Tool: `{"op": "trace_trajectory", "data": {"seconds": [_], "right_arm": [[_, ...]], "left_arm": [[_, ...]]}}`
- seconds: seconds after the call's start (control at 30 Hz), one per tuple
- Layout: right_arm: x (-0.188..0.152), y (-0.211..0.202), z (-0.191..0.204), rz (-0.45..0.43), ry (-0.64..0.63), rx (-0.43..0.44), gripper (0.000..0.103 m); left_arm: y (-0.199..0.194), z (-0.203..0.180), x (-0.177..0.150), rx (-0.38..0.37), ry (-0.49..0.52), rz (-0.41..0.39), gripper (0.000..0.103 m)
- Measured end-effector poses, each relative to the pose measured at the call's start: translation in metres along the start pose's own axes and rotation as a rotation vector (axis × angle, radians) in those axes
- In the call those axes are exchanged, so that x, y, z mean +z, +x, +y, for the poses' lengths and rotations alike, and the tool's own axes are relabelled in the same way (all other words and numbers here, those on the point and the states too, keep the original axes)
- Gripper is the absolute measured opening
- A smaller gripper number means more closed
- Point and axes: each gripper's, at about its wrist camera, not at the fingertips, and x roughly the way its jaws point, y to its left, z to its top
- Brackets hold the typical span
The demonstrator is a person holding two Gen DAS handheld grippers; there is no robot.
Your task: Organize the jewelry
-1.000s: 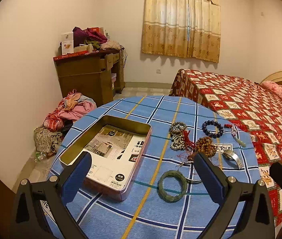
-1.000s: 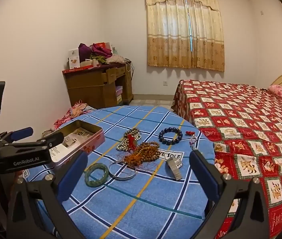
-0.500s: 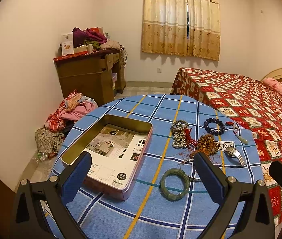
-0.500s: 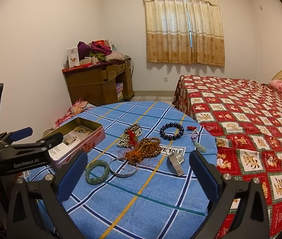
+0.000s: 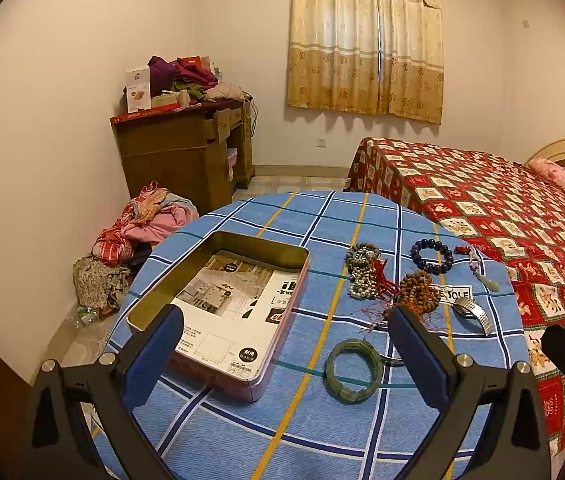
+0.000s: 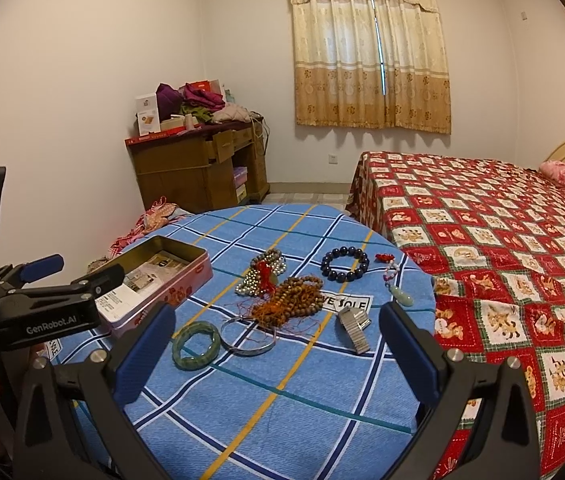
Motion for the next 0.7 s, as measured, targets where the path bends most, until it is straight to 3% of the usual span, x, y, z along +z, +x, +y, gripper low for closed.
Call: {"op": "trace_trajectory", "data": {"seconds": [0.7], "right_arm": [[0.0004, 0.0010, 0.0001, 0.007, 0.003, 0.006, 0.103]], "left_arm": [[-0.0003, 0.0030, 0.0020, 0.002, -0.001, -0.002, 0.102]]}}
